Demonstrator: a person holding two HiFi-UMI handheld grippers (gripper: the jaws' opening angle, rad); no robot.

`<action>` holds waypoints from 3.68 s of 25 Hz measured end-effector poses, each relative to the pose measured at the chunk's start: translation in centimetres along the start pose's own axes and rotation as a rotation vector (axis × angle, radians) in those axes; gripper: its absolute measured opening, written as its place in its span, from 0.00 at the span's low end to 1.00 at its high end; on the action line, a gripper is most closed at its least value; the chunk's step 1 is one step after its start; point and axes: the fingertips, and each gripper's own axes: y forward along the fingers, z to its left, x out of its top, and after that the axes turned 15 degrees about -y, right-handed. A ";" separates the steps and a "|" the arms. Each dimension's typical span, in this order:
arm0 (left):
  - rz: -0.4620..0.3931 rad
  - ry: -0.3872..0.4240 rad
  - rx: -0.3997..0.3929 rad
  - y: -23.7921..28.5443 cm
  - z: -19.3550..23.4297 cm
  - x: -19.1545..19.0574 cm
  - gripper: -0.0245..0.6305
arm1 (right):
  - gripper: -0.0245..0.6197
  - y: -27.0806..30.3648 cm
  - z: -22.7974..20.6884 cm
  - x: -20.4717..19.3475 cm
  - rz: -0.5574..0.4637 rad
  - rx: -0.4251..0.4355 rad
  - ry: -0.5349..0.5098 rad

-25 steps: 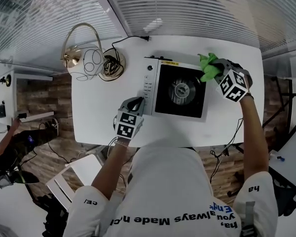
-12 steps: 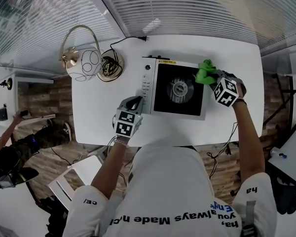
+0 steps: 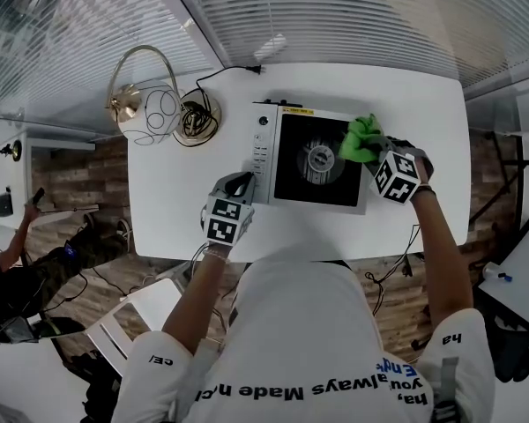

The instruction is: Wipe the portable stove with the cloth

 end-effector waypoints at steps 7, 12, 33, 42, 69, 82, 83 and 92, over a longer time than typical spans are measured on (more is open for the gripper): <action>0.000 0.002 0.000 0.0 0.0 0.1 0.07 | 0.10 -0.1 3.2 3.0 -0.072 0.078 -0.056; 0.001 0.000 0.002 -0.1 0.0 0.0 0.07 | 0.10 -0.1 4.5 3.8 -0.098 0.107 -0.026; -0.010 -0.015 -0.004 -0.1 0.1 0.0 0.07 | 0.10 -5.9 5.6 6.7 -0.168 0.035 0.061; -0.012 -0.013 -0.004 -0.2 0.0 0.1 0.07 | 0.10 -6.2 10.5 11.9 -0.190 0.152 -0.020; -0.019 -0.034 -0.017 0.0 0.0 0.0 0.07 | 0.10 1.2 11.3 16.3 -0.123 0.230 -0.080; -0.019 -0.043 -0.015 -0.1 0.1 0.0 0.07 | 0.10 1.9 10.0 19.8 -0.168 0.176 -0.101; -0.019 -0.044 -0.018 0.0 0.1 0.0 0.07 | 0.10 1.3 9.8 20.1 -0.179 0.170 -0.098; -0.022 -0.051 -0.025 -0.1 0.0 0.0 0.07 | 0.10 -3.2 1.3 23.5 -0.251 -0.040 -0.126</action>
